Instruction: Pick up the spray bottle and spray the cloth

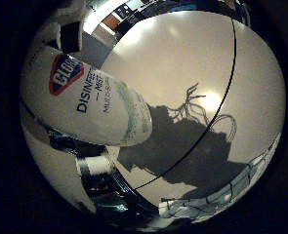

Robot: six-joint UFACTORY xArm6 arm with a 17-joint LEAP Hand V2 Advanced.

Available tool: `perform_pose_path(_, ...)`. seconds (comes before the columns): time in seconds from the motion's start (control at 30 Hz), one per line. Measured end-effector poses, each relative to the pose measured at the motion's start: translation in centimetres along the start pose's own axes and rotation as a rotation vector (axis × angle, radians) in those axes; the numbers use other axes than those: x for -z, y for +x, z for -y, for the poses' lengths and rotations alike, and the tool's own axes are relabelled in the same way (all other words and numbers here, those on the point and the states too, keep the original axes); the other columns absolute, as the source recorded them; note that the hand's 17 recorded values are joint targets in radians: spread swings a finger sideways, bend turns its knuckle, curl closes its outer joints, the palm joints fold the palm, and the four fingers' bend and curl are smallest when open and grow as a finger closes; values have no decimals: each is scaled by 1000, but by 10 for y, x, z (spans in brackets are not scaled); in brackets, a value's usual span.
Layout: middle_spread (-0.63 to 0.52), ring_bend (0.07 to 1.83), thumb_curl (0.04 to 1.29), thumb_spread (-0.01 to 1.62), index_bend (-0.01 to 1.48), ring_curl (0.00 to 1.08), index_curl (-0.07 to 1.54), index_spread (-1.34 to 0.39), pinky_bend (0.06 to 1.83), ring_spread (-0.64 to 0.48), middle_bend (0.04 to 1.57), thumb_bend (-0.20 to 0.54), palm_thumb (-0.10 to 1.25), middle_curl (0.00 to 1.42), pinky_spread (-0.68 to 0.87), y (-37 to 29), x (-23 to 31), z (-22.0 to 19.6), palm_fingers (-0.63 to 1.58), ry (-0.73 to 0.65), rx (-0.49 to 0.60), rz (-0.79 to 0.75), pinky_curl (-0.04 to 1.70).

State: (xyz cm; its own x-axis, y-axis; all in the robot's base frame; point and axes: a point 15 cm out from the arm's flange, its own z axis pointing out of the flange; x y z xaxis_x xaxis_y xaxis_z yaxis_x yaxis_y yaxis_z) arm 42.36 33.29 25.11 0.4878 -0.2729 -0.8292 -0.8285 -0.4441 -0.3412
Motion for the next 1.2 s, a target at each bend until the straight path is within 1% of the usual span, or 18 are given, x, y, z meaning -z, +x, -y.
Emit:
perform_pose_path(0.13, -69, 1437, 687, 1016, 1130, 561, 664, -171, 1074, -153, 1325, -22, 972, 579, -243, 6, 3, -1, 1216, 1, 13, -14, 962)
perform_pose_path(0.27, -64, 1386, 612, 1042, 1067, 533, 632, -171, 1009, -153, 1261, -27, 924, 553, -276, 12, 2, -3, 1219, -5, 31, -18, 893)
perform_pose_path(0.37, -73, 1339, 557, 1035, 924, 501, 590, -184, 963, -157, 1185, -25, 899, 524, -342, 14, 0, -7, 1188, -18, 40, -12, 815)
perform_pose_path(0.4, -78, 1315, 539, 1031, 850, 488, 573, -190, 969, -158, 1154, -24, 895, 515, -365, 15, 0, -9, 1173, -24, 45, -15, 788)
perform_pose_path(0.47, -89, 1288, 519, 1026, 750, 474, 555, -198, 988, -173, 1106, -25, 891, 501, -394, 19, 0, -14, 1142, -48, 58, -29, 760)
perform_pose_path(0.5, -94, 1252, 504, 1019, 679, 462, 543, -215, 1000, -191, 1069, -24, 888, 492, -417, 21, 1, -17, 1117, -59, 65, -38, 741)
perform_pose_path(0.53, -103, 1241, 495, 1016, 641, 457, 535, -232, 1004, -198, 1043, -25, 885, 486, -425, 24, 3, -19, 1107, -68, 73, -47, 730)
perform_pose_path(0.63, -145, 1212, 468, 1005, 503, 451, 518, -307, 1037, -224, 875, -30, 861, 453, -450, 30, 10, -23, 1023, -81, 83, -65, 700)
perform_pose_path(0.67, -153, 1209, 464, 997, 464, 451, 513, -327, 1041, -229, 842, -30, 852, 448, -453, 31, 11, -23, 1012, -84, 88, -69, 692)
perform_pose_path(0.7, -161, 1210, 457, 995, 387, 454, 500, -355, 1044, -235, 825, -31, 842, 449, -461, 32, 12, -24, 971, -86, 89, -72, 685)
perform_pose_path(0.73, -171, 1215, 445, 997, 306, 456, 484, -378, 1054, -240, 801, -39, 811, 449, -466, 33, 13, -25, 940, -90, 89, -75, 679)
perform_pose_path(0.8, -179, 1205, 421, 1009, 213, 455, 464, -408, 1066, -246, 752, -38, 762, 447, -481, 35, 15, -28, 915, -100, 92, -81, 664)
perform_pose_path(0.83, -181, 1206, 403, 1015, 165, 460, 452, -420, 1075, -246, 714, -40, 729, 445, -483, 36, 17, -30, 862, -105, 90, -81, 661)
perform_pose_path(0.9, -177, 1209, 378, 1026, 145, 465, 425, -434, 1088, -247, 660, -39, 680, 440, -481, 39, 21, -34, 756, -113, 83, -81, 657)
perform_pose_path(0.97, -170, 1196, 354, 1026, 164, 461, 401, -445, 1086, -250, 615, -35, 634, 438, -455, 40, 26, -37, 655, -117, 77, -76, 649)
perform_pose_path(1.03, -155, 1144, 337, 1015, 193, 452, 405, -448, 1074, -232, 571, -38, 598, 433, -416, 41, 28, -38, 535, -119, 75, -77, 648)
perform_pose_path(1.13, -129, 1093, 324, 1005, 199, 431, 409, -445, 1010, -213, 543, -29, 575, 427, -321, 43, 32, -40, 438, -126, 74, -82, 627)
perform_pose_path(1.2, -116, 1058, 316, 999, 212, 422, 418, -440, 947, -198, 538, -32, 559, 426, -227, 42, 34, -40, 369, -127, 72, -85, 617)
